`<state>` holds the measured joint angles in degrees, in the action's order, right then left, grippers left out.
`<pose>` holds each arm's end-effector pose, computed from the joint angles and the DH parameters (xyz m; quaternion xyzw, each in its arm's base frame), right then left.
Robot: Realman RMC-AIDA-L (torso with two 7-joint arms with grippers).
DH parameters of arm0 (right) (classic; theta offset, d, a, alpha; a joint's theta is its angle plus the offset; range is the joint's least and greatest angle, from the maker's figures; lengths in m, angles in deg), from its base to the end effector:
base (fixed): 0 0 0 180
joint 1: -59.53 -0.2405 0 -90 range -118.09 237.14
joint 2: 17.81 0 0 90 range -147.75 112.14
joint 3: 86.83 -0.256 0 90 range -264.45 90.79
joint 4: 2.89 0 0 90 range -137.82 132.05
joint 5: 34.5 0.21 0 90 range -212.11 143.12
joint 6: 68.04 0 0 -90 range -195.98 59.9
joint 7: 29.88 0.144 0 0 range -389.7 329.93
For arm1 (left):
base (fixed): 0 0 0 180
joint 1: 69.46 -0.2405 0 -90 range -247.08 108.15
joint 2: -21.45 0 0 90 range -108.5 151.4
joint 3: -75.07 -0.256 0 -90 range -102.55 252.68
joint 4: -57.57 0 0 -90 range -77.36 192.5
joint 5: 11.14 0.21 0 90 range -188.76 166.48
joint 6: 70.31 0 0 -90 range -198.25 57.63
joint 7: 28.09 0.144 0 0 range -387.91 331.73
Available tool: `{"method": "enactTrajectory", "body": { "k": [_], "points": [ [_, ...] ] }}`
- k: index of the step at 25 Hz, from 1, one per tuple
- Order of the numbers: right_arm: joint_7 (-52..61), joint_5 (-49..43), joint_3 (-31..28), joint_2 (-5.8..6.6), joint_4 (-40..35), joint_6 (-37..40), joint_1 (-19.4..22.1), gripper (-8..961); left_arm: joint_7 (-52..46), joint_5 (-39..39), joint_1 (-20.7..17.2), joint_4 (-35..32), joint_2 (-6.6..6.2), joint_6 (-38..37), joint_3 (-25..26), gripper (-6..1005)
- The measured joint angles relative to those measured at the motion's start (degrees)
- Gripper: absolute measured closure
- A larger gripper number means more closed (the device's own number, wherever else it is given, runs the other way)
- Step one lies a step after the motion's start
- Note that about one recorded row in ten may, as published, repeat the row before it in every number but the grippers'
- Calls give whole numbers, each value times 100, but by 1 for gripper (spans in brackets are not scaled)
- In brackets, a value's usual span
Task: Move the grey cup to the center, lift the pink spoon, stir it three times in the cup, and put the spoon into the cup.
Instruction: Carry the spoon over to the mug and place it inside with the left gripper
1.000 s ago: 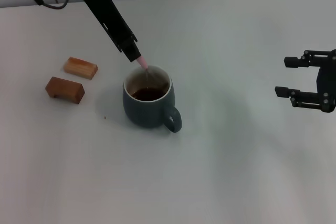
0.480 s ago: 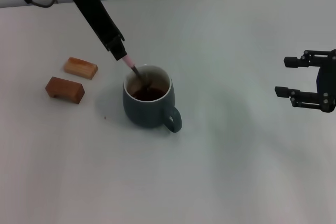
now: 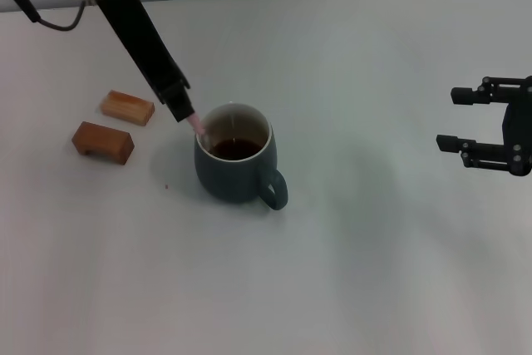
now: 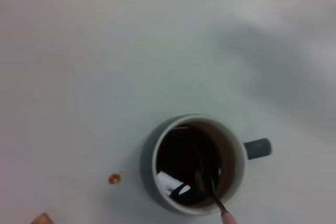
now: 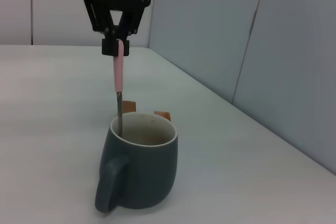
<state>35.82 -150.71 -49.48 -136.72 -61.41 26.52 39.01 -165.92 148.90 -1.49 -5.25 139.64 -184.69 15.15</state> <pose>0.2880 0.3054 0.0669 -0.9590 0.0449 0.1492 0.2365 -0.0606 0.3886 0.0354 -0.9317 -0.2310 0.2726 0.0656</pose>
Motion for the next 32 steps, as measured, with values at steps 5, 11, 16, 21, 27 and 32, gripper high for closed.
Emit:
{"method": "enactTrajectory", "body": {
  "k": [5,11,16,21,27,32],
  "points": [
    [1,3,0,0,-1,2,-11,303,4,-349,81,0,-11,-10,13,867],
    [8,3,0,0,-1,0,-14,303,65,-395,165,25,8,162,-26,867],
    [11,3,0,0,-1,-4,-14,304,67,-354,211,60,2,406,-36,867],
    [12,3,-10,0,-1,-7,-9,304,57,-226,214,70,-17,526,-22,868],
    [12,3,-9,0,-2,-21,-25,304,24,125,214,85,-22,612,16,868],
    [12,3,-9,0,1,-31,-38,303,20,222,177,110,-25,499,-29,868]
  ]
}}
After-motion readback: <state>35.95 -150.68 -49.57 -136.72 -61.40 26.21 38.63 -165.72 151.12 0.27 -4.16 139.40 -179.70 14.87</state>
